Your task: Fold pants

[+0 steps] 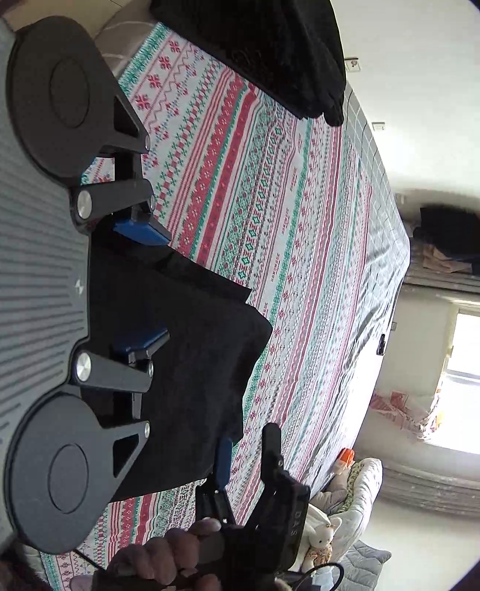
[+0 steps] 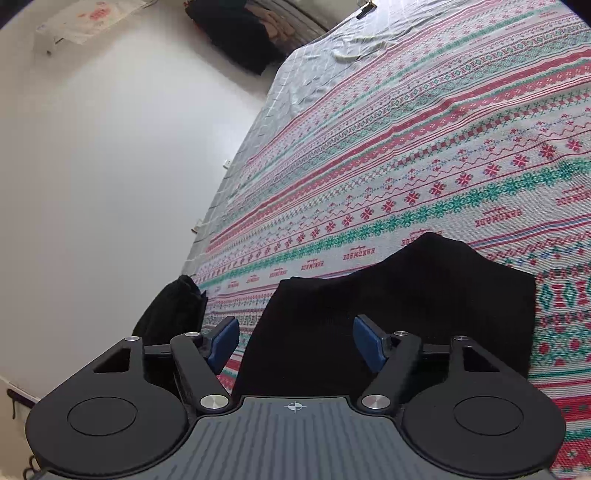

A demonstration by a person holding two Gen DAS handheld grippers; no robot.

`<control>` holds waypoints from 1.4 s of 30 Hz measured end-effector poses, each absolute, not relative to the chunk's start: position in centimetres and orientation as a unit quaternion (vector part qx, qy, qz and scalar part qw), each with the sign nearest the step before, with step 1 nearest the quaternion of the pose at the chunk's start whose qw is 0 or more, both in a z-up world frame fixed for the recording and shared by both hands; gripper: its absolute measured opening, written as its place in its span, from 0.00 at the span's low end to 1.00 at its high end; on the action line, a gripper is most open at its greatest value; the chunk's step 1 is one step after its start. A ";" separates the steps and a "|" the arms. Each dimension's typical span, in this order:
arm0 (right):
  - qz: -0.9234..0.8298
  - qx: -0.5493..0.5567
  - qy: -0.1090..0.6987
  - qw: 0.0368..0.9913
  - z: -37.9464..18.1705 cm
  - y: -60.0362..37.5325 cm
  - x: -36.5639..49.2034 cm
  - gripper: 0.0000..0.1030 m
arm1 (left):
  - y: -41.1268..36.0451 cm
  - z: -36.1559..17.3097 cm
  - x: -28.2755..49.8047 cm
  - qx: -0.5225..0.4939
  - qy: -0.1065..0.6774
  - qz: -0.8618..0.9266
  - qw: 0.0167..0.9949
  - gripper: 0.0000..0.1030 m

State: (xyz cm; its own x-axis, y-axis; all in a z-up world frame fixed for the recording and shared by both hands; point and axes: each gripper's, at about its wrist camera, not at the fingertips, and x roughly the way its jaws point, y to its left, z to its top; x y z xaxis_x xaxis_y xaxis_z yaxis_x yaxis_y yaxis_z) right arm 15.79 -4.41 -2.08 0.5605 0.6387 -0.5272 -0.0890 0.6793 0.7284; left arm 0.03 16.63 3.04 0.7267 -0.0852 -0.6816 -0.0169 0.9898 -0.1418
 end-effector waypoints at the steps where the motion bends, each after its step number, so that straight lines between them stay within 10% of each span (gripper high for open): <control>1: 0.219 0.329 0.413 0.820 -2.0 -4.9 15.5 0.70 | 16.6 2.9 0.8 -0.065 0.374 -0.026 0.925 0.62; 5: 0.202 0.318 0.413 0.829 -1.6 -6.7 14.2 0.70 | 16.0 1.5 3.4 -0.026 0.418 -0.047 0.907 0.52; 9: 0.184 0.313 0.414 0.835 -1.6 -8.6 13.0 0.70 | 15.0 0.9 3.4 0.017 0.420 -0.047 0.906 0.21; 18: 0.162 0.300 0.440 0.831 -3.1 -11.0 10.8 0.73 | 14.2 0.7 4.4 0.127 0.383 0.014 0.915 0.22; 23: 0.173 0.261 0.460 0.831 -4.0 -10.2 9.5 0.75 | 16.3 0.4 5.6 0.078 0.395 -0.018 0.915 0.31; 31: 0.188 0.295 0.444 0.825 -5.5 -11.3 8.4 0.76 | 21.2 1.1 8.8 -0.101 0.396 -0.117 0.905 0.76; 42: 0.245 0.346 0.450 0.786 -7.3 -10.4 8.0 0.59 | 23.1 -3.2 10.9 -0.224 0.472 -0.186 0.832 0.75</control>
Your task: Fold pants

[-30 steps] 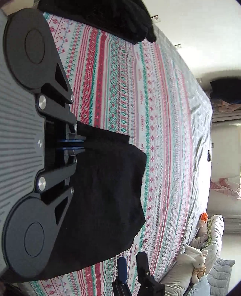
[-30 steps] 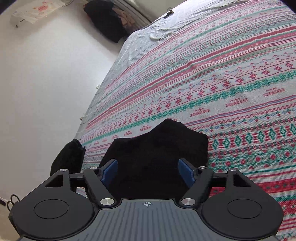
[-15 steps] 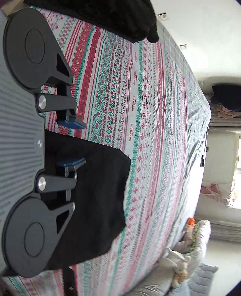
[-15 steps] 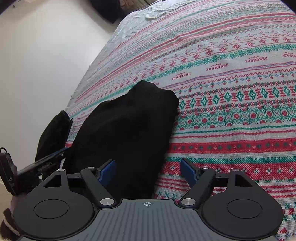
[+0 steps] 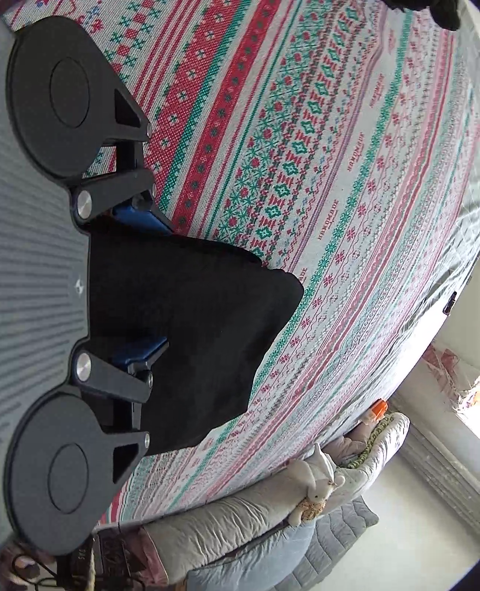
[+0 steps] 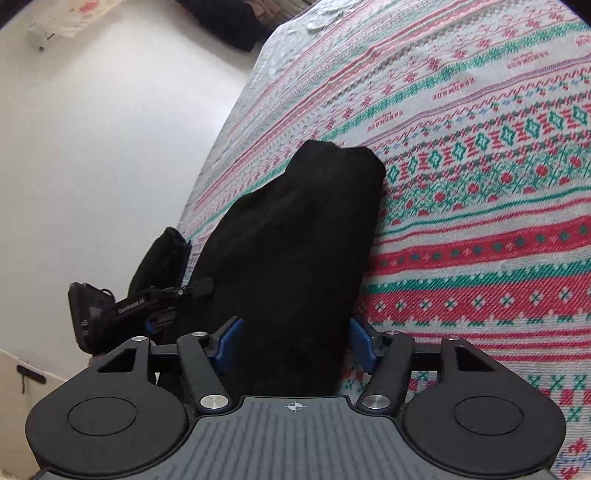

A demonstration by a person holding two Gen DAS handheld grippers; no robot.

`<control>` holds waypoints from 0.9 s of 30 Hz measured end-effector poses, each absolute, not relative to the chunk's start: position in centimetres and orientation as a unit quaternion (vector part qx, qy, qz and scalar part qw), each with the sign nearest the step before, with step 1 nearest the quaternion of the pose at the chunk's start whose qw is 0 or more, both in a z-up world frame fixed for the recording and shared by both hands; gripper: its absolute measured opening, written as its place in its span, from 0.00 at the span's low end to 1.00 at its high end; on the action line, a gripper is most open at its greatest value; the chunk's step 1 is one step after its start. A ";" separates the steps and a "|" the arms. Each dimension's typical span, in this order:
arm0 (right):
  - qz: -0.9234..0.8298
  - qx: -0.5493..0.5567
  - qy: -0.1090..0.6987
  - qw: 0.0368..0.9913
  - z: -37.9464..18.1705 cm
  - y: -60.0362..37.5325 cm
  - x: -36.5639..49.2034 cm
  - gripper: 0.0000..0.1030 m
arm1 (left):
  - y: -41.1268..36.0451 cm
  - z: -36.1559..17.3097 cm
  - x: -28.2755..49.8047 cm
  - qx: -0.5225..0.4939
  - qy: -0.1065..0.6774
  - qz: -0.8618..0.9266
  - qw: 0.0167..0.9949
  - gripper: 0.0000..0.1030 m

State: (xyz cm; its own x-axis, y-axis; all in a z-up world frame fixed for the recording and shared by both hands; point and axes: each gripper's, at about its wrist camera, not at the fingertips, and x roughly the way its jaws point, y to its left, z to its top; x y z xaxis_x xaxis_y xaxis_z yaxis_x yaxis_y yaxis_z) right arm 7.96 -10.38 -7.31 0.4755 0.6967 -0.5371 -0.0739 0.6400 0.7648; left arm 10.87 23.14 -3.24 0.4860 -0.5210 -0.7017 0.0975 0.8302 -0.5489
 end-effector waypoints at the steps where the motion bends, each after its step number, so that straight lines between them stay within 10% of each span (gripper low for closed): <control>1: 0.249 0.347 0.449 0.785 -7.4 -10.2 7.9 0.59 | 23.4 -3.5 10.9 -0.242 0.475 -0.193 0.824 0.73; 13: 0.237 0.375 0.448 0.776 -8.0 -9.3 9.2 0.44 | 24.7 -4.2 10.0 -0.315 0.477 -0.202 0.795 0.52; 18: 0.217 0.351 0.455 0.789 -7.6 -8.4 9.5 0.18 | 24.4 -3.7 9.3 -0.330 0.463 -0.198 0.799 0.43; 27: 0.208 0.323 0.443 0.810 -4.2 -9.6 9.6 0.13 | 22.0 -3.0 9.5 -0.363 0.445 -0.201 0.794 0.41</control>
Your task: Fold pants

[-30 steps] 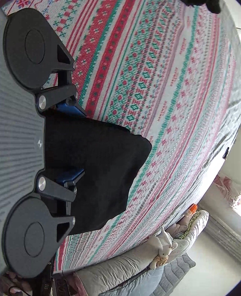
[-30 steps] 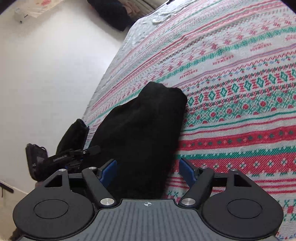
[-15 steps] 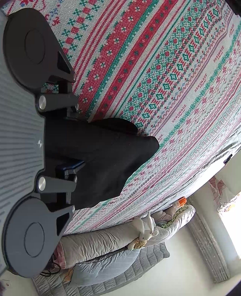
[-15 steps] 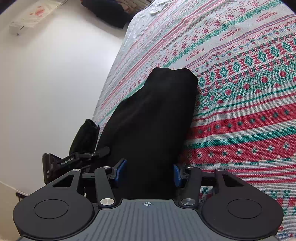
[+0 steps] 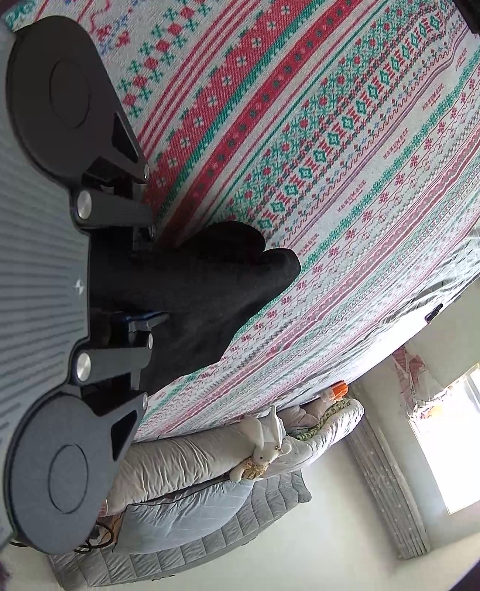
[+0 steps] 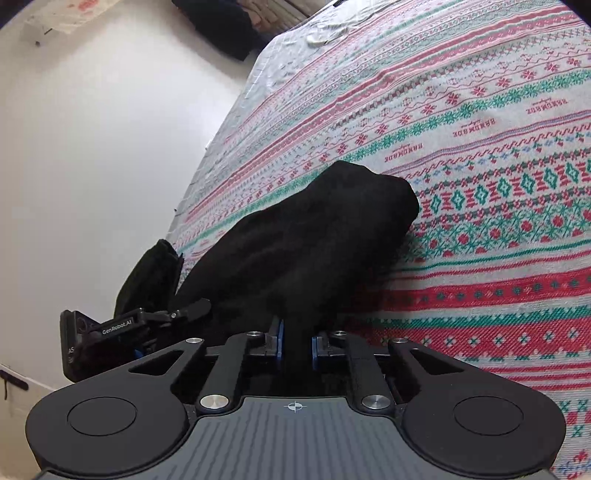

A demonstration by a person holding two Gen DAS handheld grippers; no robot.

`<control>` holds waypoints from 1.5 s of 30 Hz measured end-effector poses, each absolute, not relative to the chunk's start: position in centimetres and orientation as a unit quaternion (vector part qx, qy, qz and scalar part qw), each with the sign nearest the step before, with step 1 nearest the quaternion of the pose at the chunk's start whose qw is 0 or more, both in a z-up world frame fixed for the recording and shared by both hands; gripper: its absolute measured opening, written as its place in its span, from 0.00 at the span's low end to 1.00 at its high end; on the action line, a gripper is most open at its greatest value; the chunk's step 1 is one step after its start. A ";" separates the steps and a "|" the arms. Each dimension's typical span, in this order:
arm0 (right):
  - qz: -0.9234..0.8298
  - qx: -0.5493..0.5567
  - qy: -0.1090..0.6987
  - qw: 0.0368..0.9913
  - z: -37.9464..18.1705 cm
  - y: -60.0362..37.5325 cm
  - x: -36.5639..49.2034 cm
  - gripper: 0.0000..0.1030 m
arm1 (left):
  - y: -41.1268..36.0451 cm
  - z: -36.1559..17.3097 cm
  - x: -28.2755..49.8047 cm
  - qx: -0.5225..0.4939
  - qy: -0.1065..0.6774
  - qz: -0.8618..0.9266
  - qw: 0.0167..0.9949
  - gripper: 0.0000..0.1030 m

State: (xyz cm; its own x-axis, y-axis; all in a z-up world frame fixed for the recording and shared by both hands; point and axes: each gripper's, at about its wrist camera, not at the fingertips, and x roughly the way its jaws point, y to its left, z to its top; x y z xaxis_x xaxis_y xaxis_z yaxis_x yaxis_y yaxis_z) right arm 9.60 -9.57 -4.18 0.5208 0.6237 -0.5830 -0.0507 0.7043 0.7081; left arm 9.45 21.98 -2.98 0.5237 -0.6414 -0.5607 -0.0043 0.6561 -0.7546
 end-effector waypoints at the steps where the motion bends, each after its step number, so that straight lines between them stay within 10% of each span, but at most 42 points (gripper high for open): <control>1: 0.202 0.325 0.443 0.811 -3.9 -10.0 9.9 0.13 | 21.4 -3.0 9.7 -0.367 0.444 -0.203 0.792 0.41; 13: 0.139 0.353 0.392 0.838 -0.7 -20.6 14.6 0.13 | 13.7 -3.8 14.5 -0.386 0.409 -0.268 0.782 0.43; 21: 0.021 0.341 0.434 0.834 -4.3 -23.8 14.4 0.52 | 11.4 -3.7 14.4 -0.276 0.414 -0.195 0.846 0.56; 45: 0.009 0.057 0.419 0.906 0.6 -18.2 4.4 0.80 | 8.3 1.0 7.0 -0.093 0.414 -0.102 0.900 0.94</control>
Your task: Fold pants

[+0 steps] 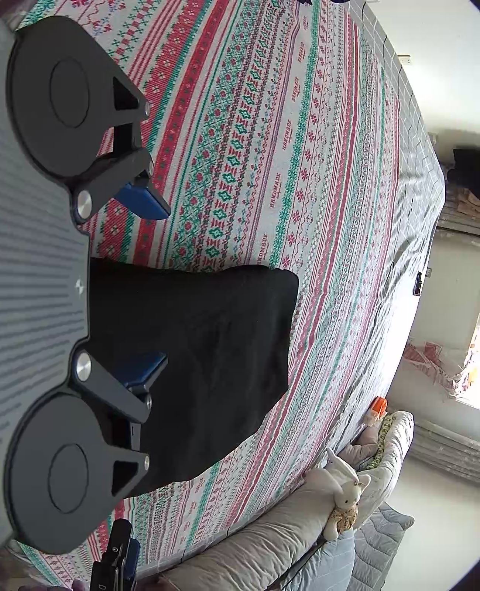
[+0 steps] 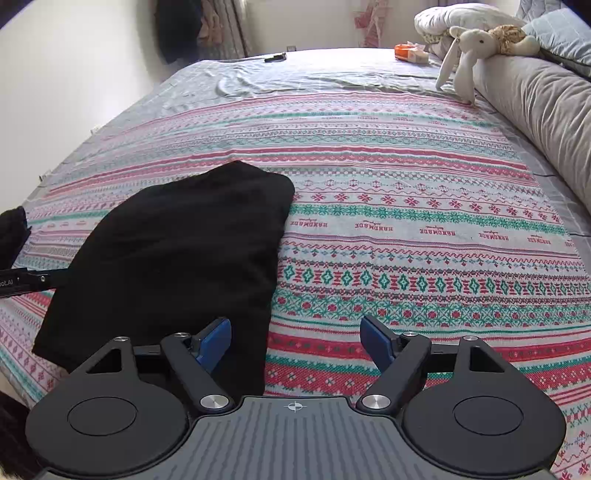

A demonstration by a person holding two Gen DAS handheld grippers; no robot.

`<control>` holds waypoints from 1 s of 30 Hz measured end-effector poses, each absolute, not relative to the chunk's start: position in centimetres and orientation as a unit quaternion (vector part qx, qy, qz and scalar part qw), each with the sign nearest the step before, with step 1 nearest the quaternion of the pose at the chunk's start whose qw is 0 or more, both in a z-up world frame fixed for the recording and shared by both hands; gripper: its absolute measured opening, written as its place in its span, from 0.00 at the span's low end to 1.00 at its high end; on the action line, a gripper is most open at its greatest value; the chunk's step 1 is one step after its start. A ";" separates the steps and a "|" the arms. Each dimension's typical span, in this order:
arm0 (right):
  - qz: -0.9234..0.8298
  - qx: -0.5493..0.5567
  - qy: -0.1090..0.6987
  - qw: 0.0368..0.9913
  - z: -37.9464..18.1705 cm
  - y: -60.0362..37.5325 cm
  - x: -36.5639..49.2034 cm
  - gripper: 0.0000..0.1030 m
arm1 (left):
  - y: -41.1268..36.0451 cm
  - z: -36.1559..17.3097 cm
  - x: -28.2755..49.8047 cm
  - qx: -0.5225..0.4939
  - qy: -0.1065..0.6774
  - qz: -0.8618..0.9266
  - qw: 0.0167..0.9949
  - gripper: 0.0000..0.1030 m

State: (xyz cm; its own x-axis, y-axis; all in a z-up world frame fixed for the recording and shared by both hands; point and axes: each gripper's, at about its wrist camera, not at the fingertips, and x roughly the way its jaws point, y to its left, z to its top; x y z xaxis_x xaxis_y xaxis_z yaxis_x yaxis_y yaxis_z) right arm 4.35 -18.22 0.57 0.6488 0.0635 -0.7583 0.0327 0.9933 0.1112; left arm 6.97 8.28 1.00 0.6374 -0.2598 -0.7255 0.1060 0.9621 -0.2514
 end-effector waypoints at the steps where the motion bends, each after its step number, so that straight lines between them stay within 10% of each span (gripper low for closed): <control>1: 0.009 0.055 0.419 0.906 0.6 -17.9 3.9 0.81 | 8.0 0.9 6.6 -0.092 0.416 -0.103 0.899 0.96; 30: -0.045 -0.008 0.407 0.912 -1.2 -13.8 0.7 0.96 | 2.8 -0.4 0.9 -0.004 0.415 -0.022 0.910 1.00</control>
State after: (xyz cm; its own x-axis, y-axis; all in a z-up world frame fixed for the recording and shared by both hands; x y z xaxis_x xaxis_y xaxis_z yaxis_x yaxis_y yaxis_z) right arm 0.72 -13.78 -1.23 0.6654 -0.0881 -0.7413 0.0745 0.9959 -0.0514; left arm 0.90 2.81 -0.40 0.6547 -0.0434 -0.7546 0.0373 0.9990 -0.0251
